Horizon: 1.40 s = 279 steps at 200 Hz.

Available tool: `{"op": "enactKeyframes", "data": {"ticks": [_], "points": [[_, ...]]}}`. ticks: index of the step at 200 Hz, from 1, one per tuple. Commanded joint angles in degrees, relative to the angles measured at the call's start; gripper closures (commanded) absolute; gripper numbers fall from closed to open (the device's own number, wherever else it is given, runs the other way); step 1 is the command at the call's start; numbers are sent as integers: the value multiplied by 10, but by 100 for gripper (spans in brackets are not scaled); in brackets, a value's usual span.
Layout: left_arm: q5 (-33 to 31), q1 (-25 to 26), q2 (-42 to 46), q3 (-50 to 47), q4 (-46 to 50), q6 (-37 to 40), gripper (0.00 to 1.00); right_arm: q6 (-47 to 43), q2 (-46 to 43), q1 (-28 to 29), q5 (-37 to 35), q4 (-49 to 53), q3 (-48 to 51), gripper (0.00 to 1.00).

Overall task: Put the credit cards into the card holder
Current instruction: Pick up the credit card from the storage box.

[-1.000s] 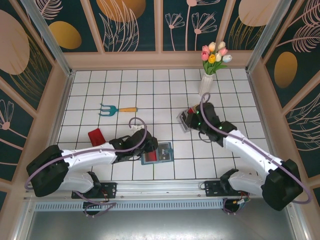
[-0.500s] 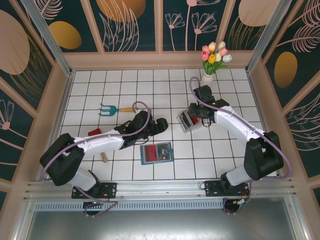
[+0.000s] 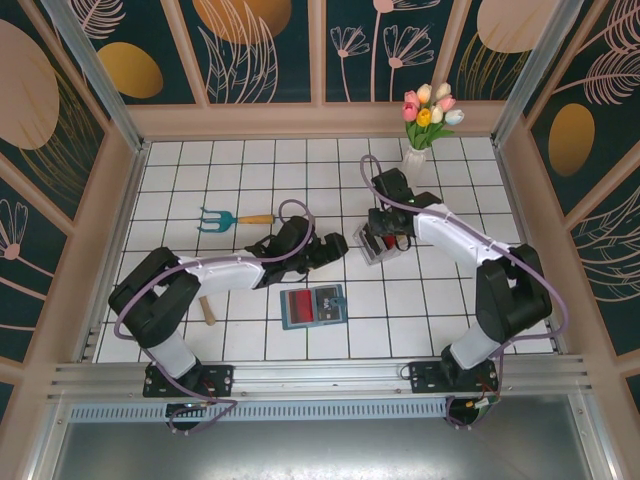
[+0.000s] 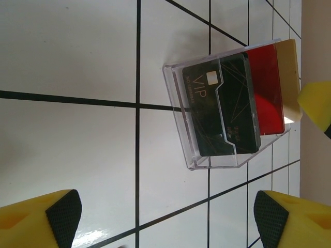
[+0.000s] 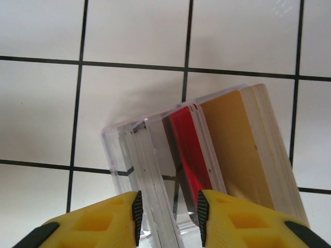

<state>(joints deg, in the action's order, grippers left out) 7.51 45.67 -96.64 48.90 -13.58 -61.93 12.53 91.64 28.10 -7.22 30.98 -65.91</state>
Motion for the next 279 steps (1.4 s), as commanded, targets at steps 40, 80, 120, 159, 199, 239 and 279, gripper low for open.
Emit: {"op": "enactKeyframes", "data": {"ticks": [40,80,120,159,199,239,279], "points": [[15,-11,-12,25,-21,-14,10,-6,67,40,-52,20,-33,65],[16,-11,-12,22,-25,-23,10,-7,97,70,-129,33,-45,65],[15,-11,-12,17,-24,-24,11,-6,118,82,-175,42,-45,65],[10,-12,-12,17,-18,-22,11,-6,124,97,-231,49,-45,64],[13,-11,-12,17,-16,-23,11,-6,107,103,-268,53,-50,68],[15,-11,-11,17,-13,-22,11,-6,92,103,-273,52,-42,72],[15,-11,-9,15,-12,-22,11,-4,87,103,-269,53,-39,79]]}}
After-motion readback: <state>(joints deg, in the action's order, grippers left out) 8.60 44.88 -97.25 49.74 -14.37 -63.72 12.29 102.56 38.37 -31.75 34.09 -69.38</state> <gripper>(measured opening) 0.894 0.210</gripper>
